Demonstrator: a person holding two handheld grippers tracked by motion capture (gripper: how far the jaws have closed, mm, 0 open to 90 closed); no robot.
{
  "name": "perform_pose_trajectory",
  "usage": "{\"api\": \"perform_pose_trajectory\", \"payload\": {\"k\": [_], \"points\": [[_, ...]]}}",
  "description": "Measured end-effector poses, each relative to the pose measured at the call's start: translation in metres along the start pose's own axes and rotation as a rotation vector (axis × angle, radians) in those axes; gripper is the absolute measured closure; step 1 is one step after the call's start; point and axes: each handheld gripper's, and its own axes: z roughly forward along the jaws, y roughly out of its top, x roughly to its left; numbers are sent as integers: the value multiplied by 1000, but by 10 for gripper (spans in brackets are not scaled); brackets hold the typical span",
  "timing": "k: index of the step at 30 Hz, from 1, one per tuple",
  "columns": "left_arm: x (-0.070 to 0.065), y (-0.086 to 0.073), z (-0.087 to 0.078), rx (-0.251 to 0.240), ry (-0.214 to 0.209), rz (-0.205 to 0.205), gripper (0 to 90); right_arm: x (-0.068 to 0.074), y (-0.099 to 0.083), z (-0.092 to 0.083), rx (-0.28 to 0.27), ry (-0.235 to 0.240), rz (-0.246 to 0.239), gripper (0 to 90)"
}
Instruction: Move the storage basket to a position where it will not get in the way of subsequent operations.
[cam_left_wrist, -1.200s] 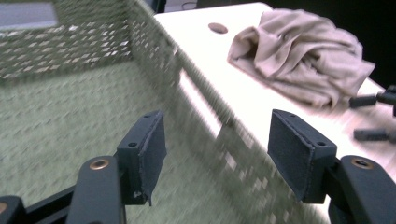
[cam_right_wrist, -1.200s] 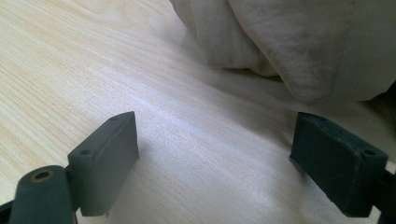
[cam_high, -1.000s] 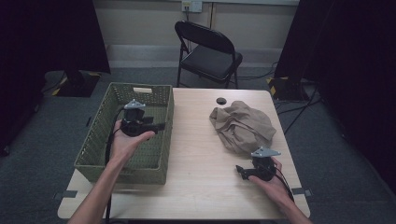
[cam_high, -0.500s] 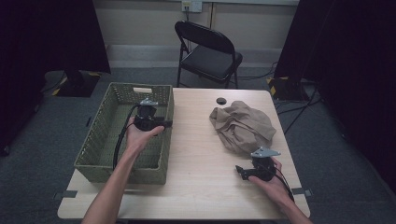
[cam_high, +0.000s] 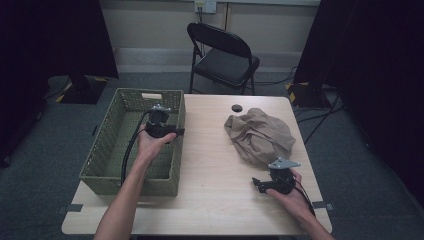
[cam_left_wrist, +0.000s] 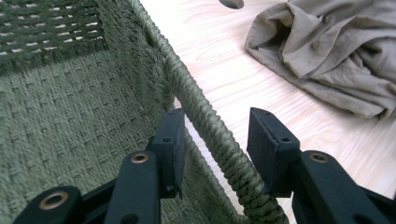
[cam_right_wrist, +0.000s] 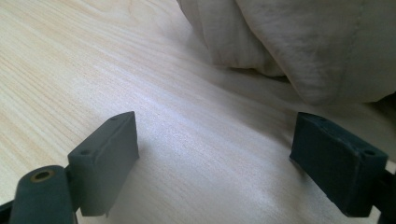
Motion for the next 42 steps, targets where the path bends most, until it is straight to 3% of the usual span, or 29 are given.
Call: {"api": "perform_pose_trajectory", "payload": {"k": [11, 14, 18, 24, 30, 42], "points": [[9, -3, -4, -25, 15, -19, 579, 1, -1, -1, -1, 3, -1, 140], [14, -5, -7, -39, 17, -39, 582, 1, -1, -1, -1, 4, -1, 140], [22, -8, -14, -36, 30, -36, 590, 1, -2, -2, -2, 3, -2, 139], [35, -16, -25, -58, 37, -77, 610, 2, -2, -2, -2, 3, -2, 140], [44, -19, -32, -63, 49, -84, 615, 2, -2, -2, -2, 3, -2, 140], [60, -26, -46, -78, 102, -98, 632, 2, -2, -2, -2, 3, -2, 140]]}}
